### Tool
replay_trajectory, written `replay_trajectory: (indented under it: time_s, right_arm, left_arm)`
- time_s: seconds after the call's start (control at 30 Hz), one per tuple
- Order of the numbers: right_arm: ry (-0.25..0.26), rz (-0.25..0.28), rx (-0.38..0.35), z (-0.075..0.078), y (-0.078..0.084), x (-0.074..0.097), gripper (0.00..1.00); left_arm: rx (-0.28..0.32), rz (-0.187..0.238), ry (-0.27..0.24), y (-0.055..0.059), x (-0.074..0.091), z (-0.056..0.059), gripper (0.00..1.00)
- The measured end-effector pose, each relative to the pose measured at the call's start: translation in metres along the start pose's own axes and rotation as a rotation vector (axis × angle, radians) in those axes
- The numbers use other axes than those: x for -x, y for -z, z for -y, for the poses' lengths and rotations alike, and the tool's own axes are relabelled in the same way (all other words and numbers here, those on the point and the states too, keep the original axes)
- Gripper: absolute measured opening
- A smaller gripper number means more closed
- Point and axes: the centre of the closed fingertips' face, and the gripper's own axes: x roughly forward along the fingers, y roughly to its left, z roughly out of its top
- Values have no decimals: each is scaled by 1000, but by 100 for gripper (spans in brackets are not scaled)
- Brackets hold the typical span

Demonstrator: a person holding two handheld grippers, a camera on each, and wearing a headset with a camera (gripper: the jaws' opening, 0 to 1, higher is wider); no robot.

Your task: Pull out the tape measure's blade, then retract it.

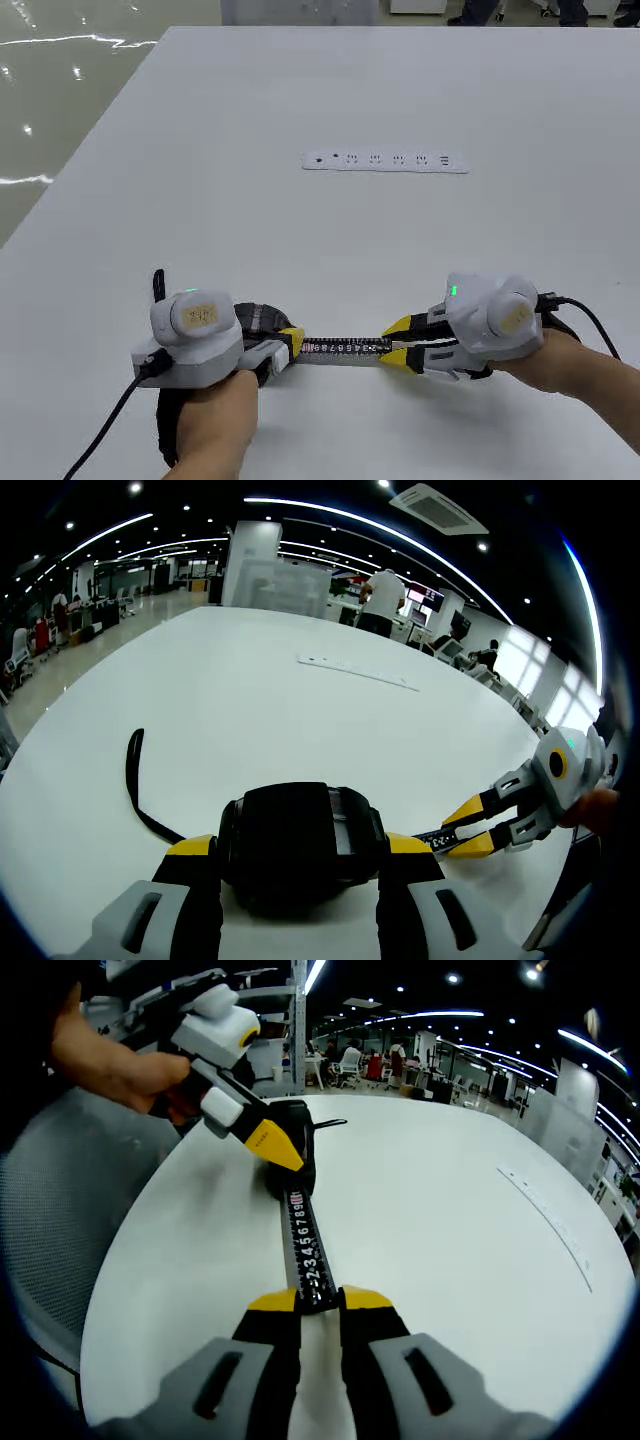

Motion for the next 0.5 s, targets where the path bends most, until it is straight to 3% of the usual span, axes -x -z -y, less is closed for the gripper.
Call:
replay_trajectory:
  time_s: [0.5]
  right_arm:
    - [-4, 4, 4, -4, -9, -13, 12]
  left_arm:
    - [2, -1, 4, 0, 0, 0, 59]
